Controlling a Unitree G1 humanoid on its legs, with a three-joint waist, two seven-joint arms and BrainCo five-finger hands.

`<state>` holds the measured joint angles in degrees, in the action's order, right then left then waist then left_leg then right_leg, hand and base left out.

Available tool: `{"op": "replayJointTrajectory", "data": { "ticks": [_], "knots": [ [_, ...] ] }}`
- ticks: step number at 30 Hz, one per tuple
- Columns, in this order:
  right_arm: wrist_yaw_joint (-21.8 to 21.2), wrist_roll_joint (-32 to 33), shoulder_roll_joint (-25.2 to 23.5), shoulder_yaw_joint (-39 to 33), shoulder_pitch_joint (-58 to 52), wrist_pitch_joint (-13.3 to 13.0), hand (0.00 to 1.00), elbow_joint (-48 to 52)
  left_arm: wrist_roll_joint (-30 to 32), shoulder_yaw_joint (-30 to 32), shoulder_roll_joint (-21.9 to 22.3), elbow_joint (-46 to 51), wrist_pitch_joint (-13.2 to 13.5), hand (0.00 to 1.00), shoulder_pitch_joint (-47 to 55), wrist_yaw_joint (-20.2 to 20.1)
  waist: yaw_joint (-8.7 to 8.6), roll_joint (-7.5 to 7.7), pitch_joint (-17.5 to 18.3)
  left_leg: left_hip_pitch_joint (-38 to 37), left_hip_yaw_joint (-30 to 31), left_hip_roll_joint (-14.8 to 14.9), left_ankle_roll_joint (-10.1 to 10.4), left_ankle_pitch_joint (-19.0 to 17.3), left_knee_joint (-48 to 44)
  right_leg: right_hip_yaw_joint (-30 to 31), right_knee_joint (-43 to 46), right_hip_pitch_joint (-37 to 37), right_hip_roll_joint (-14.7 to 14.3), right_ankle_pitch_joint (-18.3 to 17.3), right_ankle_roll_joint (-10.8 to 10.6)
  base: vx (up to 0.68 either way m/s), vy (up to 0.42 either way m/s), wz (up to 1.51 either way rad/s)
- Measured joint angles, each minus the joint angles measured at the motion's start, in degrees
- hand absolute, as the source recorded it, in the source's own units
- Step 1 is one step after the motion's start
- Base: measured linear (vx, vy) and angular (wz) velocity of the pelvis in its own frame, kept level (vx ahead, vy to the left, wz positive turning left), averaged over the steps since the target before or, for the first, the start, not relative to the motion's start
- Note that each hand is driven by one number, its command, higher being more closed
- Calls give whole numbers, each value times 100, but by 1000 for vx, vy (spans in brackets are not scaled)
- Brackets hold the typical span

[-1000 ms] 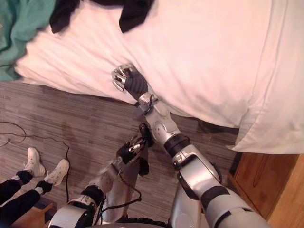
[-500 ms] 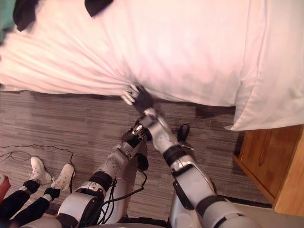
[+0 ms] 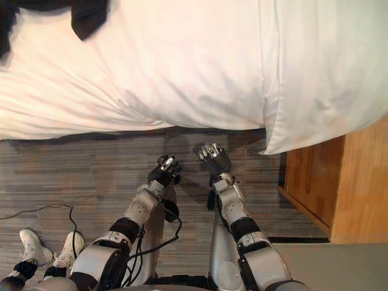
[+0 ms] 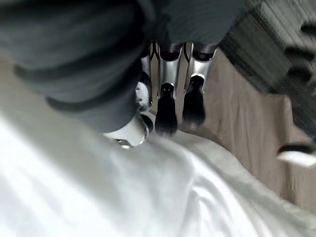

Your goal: Tidy the bed and pick cloth on bed and put in laundry

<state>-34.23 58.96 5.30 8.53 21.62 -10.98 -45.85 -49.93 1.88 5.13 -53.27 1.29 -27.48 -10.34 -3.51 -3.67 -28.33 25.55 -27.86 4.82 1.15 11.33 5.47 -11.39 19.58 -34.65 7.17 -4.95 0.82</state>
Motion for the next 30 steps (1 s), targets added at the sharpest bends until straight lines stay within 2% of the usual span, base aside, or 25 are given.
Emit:
{"op": "replayJointTrajectory", "data": {
  "ticks": [2,5,7,9,11,12,15,17,21,23,26,29,30],
  "knots": [
    [124,-617,-70,-5,-300,76,0,-15,151,-6,-10,3,26,0,107,48,4,55,17,-273,-12,20,13,-82,1,-2,-155,340,-37,5,-12,91,-10,-9],
    [390,-1598,-225,-127,-772,55,0,-38,579,-155,-37,0,22,0,363,93,9,112,49,-792,-29,42,22,-189,1,-9,-442,983,-89,35,-56,127,-4,-9],
    [654,-2055,-321,-252,-1026,-4,0,-174,839,-251,-142,1,9,0,639,131,-20,235,168,-1148,-25,42,81,-236,1,-17,-638,1434,-115,60,-98,113,2,-5],
    [1073,-2551,-428,-393,-1237,-78,0,-666,1312,-440,-364,-31,-72,0,1027,245,-39,421,533,-1520,55,26,129,-270,1,-73,-929,1970,-136,91,-149,114,7,7],
    [1439,-2928,-419,-483,-1296,-98,0,-965,1598,-609,-465,-59,-115,0,1262,394,-60,473,738,-1772,146,-4,157,-293,2,-121,-1149,2347,-131,133,-215,93,22,14],
    [1694,-3175,-401,-599,-1363,-117,0,-1113,1839,-650,-557,-130,-115,0,1445,446,-73,476,904,-1948,205,-34,172,-330,7,-153,-1283,2602,-116,144,-235,72,29,14],
    [1931,-3482,-304,-657,-1558,-134,0,-1162,2260,-650,-672,-247,-120,0,1823,450,-125,434,1110,-2294,246,-61,93,-431,16,-201,-1431,3037,-107,145,-280,46,34,8],
    [2070,-3755,-284,-797,-1864,-143,0,-1214,2650,-659,-794,-349,-213,0,2235,502,-200,342,1386,-2544,327,-88,21,-589,47,-222,-1534,3323,-102,99,-342,23,43,6],
    [2227,-4330,-143,-1017,-2295,-186,0,-1272,3752,-801,-907,-649,-246,0,2664,1136,-219,289,1732,-2977,333,-198,-13,-801,50,-217,-1554,3750,-11,-16,-445,6,59,2],
    [2231,-4437,-53,-1057,-2399,-182,0,-1310,3766,-790,-935,-659,-368,0,2735,1358,-201,309,1784,-3092,327,-240,3,-857,52,-182,-1468,3804,1,-66,-463,-27,59,-6],
    [2202,-4541,-19,-1212,-2514,-131,0,-1398,3713,-756,-1030,-691,-509,0,2861,1844,-326,355,1874,-3142,362,-300,-27,-907,52,336,-1355,3826,-79,-187,-521,-25,54,-7],
    [2177,-4672,30,-1405,-2680,-179,0,-1502,3536,-501,-1040,-782,-538,0,2874,2145,-336,374,1874,-3269,491,-383,-121,-895,46,274,-1468,4066,-49,-143,-499,58,49,16],
    [2133,-4797,96,-1498,-2743,-90,0,-1663,3288,-217,-1001,-758,-520,0,2986,2393,-288,326,1893,-3272,510,-404,-129,-923,7,208,-1472,4132,2,-173,-534,93,45,27]
  ]
}}
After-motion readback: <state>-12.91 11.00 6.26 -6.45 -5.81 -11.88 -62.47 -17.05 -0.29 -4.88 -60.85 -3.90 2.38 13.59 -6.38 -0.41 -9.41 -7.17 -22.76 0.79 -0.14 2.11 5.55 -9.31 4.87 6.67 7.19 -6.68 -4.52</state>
